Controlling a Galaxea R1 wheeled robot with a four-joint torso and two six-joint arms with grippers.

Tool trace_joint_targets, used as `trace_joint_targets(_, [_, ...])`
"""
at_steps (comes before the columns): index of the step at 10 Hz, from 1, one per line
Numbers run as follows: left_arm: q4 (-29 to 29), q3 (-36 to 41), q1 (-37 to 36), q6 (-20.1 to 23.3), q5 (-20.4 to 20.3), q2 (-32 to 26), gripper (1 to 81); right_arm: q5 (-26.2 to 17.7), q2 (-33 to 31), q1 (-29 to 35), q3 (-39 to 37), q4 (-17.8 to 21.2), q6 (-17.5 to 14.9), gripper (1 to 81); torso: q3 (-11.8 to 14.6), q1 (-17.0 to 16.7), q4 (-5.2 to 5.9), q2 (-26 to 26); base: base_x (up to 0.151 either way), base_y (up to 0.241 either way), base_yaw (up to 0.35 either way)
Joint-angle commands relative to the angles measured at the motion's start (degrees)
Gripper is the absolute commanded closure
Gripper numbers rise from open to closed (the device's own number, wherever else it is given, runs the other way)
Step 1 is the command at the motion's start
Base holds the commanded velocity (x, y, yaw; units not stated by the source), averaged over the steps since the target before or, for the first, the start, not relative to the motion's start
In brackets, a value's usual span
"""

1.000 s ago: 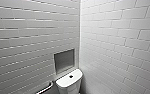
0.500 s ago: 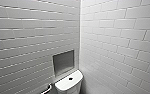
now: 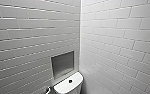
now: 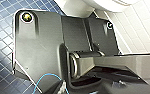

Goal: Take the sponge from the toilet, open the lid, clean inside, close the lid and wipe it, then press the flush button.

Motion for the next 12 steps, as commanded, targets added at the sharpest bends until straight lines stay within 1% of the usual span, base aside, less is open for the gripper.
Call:
trace_joint_targets(1, [-0.40,1.08,-2.35,0.01,2.70,-0.80,1.0,-3.61,-0.74,2.46,0.36,0.08,-0.19,81.1,0.00,0.00,0.00,0.00,0.082,0.000,0.000])
trace_joint_targets(5, [-0.32,1.08,-2.35,0.01,2.70,-0.71,1.0,-3.61,-0.47,2.46,-0.26,0.00,-0.19,81.1,0.00,0.00,0.00,0.00,0.078,0.000,0.000])
trace_joint_targets(8, [-0.14,1.17,-2.43,0.01,2.88,-1.05,1.0,-3.61,-1.17,2.64,-0.09,0.35,-0.19,81.1,0.00,0.06,0.00,0.02,0.000,0.000,0.000])
trace_joint_targets(9, [0.04,1.87,-2.43,0.01,2.88,-1.49,1.0,-3.61,-2.57,2.73,1.92,0.35,-0.19,81.1,0.00,0.05,0.00,0.02,0.000,0.000,0.000])
trace_joint_targets(10, [0.21,3.27,-2.53,0.01,2.88,-2.54,1.0,-3.61,-5.03,2.81,5.61,0.35,-0.19,81.1,0.00,0.05,0.00,0.02,0.000,0.000,0.000])
trace_joint_targets(12, [0.04,8.53,-4.10,0.01,3.23,-6.49,1.0,-3.53,-11.44,3.95,14.04,0.35,0.08,81.1,0.00,0.05,0.00,0.02,0.000,0.000,0.000])
